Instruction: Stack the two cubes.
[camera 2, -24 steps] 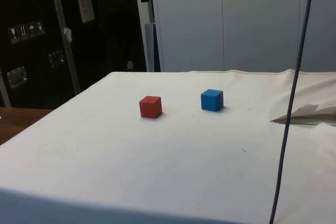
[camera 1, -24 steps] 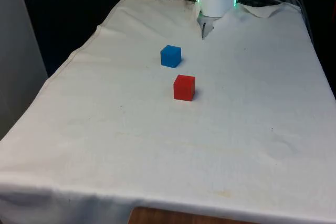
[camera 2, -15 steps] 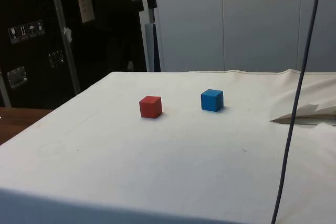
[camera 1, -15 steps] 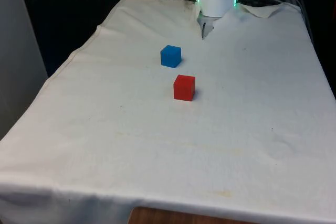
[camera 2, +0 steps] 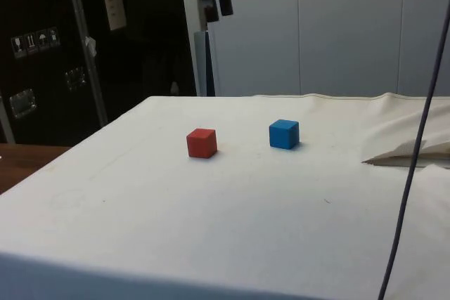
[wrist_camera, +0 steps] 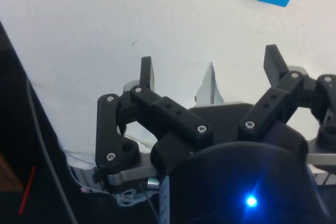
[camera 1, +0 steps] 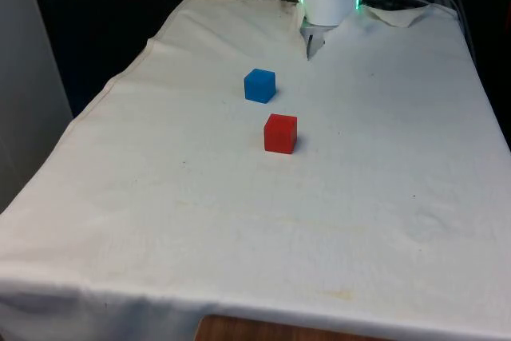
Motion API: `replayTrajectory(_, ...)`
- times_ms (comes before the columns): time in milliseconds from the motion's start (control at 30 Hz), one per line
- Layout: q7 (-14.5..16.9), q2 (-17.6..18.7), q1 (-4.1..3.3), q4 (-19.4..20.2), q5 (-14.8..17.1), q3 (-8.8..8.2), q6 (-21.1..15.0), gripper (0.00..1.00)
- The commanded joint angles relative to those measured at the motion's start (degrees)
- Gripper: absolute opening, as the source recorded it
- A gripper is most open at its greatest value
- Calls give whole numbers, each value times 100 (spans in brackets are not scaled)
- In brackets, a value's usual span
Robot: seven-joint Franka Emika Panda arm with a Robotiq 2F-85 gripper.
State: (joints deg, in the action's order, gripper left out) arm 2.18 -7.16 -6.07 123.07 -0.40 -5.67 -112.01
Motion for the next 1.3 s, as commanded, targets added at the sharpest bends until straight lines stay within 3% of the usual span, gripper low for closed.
replayTrajectory(0, -40, -115, 11, 160, -97, 6, -115, 100)
replayTrajectory(333, -6, -424, 57, 705, -344, -46, -246, 100)
replayTrajectory(667, 80, -613, 120, 1140, -642, -229, -367, 100)
replayTrajectory(700, 74, -579, 97, 1094, -602, -235, -298, 100)
replayTrajectory(967, 120, -665, 155, 1404, -911, -390, -487, 100)
replayTrajectory(1000, 115, -630, 132, 1335, -848, -378, -413, 100)
replayTrajectory(1233, 149, -636, 183, 1639, -1146, -590, -613, 100)
replayTrajectory(1267, 126, -630, 155, 1593, -1100, -579, -527, 100)
